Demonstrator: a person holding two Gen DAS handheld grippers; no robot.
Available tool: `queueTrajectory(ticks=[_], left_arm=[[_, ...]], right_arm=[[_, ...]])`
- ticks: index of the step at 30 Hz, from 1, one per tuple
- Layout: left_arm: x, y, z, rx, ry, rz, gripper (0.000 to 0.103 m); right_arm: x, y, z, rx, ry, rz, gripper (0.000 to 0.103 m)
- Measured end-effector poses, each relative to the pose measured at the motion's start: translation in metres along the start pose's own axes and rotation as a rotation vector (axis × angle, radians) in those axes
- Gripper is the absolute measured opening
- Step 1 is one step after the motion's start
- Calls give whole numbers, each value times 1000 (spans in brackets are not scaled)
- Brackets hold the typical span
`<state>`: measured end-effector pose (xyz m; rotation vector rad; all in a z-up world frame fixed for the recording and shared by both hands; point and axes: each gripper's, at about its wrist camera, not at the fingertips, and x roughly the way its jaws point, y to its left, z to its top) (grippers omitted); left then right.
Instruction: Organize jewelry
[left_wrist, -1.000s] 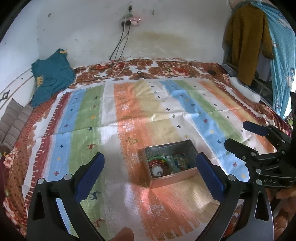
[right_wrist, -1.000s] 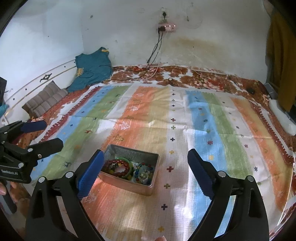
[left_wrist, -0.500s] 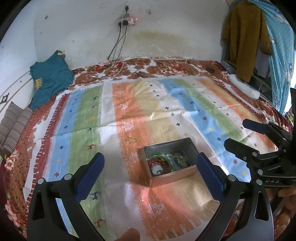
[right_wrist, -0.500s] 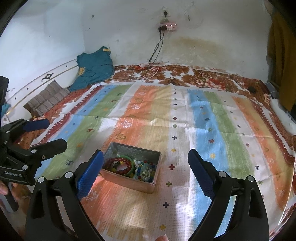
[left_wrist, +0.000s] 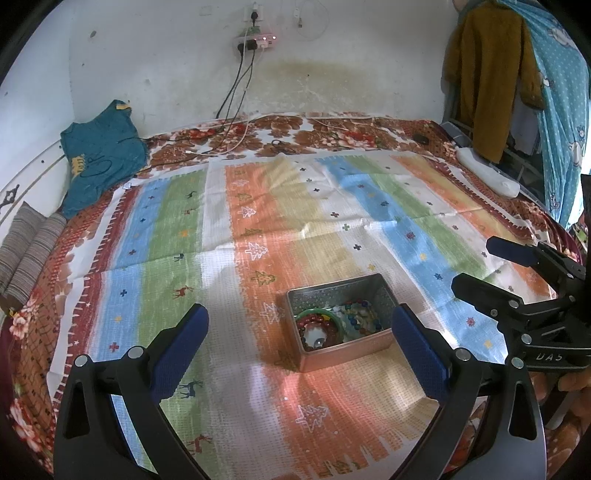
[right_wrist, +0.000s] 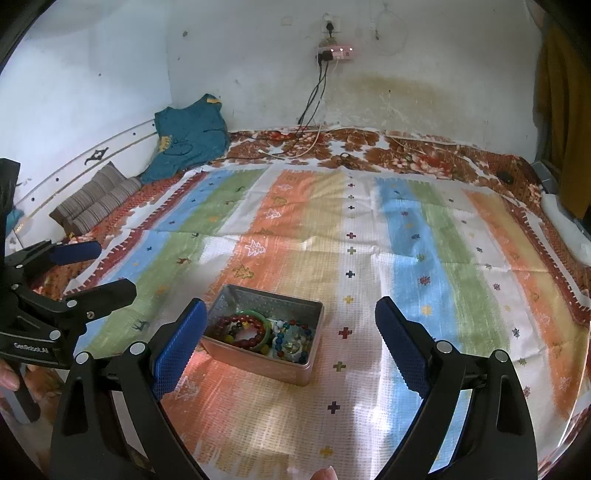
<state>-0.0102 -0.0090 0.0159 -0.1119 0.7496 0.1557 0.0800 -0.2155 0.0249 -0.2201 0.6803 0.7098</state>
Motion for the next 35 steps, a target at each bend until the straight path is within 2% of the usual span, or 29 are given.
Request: queueTrajectory(ticks=[35], left_arm=[[2, -8, -5, 30, 18, -23, 97]], right_arm=[[-2, 6, -4, 5, -2, 8, 95]])
